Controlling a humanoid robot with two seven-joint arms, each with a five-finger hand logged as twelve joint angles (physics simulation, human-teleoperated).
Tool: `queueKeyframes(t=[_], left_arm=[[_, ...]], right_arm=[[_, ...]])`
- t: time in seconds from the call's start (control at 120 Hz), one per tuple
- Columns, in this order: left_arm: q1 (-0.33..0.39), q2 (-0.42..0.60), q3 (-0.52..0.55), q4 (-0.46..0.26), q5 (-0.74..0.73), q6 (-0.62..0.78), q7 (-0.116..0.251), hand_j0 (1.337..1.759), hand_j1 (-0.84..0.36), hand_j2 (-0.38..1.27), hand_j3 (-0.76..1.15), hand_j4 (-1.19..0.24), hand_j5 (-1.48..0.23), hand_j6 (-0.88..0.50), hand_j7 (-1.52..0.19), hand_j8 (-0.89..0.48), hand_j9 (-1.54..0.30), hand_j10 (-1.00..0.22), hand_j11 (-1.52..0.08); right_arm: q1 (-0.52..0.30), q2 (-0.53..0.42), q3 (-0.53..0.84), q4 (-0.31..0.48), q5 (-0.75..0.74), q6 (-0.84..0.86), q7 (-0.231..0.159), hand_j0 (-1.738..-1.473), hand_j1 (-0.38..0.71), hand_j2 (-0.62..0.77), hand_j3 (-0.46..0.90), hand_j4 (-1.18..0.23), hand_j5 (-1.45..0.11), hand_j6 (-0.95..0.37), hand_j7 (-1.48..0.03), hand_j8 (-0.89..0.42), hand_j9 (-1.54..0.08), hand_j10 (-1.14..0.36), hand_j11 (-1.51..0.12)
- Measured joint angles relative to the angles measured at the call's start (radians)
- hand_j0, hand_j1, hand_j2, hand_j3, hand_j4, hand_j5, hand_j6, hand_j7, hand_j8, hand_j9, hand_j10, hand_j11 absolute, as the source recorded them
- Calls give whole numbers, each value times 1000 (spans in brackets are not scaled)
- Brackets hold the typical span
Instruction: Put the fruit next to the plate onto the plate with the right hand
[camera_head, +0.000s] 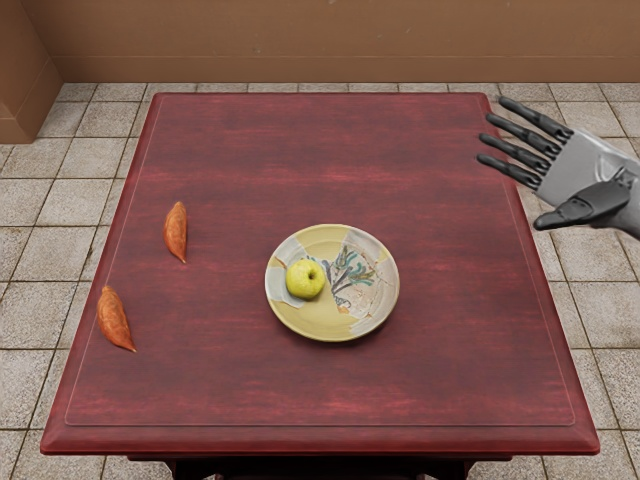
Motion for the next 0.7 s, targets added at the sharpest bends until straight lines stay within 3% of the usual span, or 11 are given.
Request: queueKeyframes(t=[0.283,0.7], left_arm=[[2,0,2,0,0,-1,0,1658,349,0,0,0,0,0,0,0,0,0,0],[0,0,0,1,0,-1,0,1658,349,0,0,0,0,0,0,0,0,0,0]], right_arm=[[-51,-15,77,-20,19,0,0,-1658,-320,-4,0,-24,-32,-24,-32,-24,-32,-24,-32],[-64,-13,97,-32,20,0,0,-1658,-320,-4,0,-24,-32,-23,-32,-23,-32,-24,-32]])
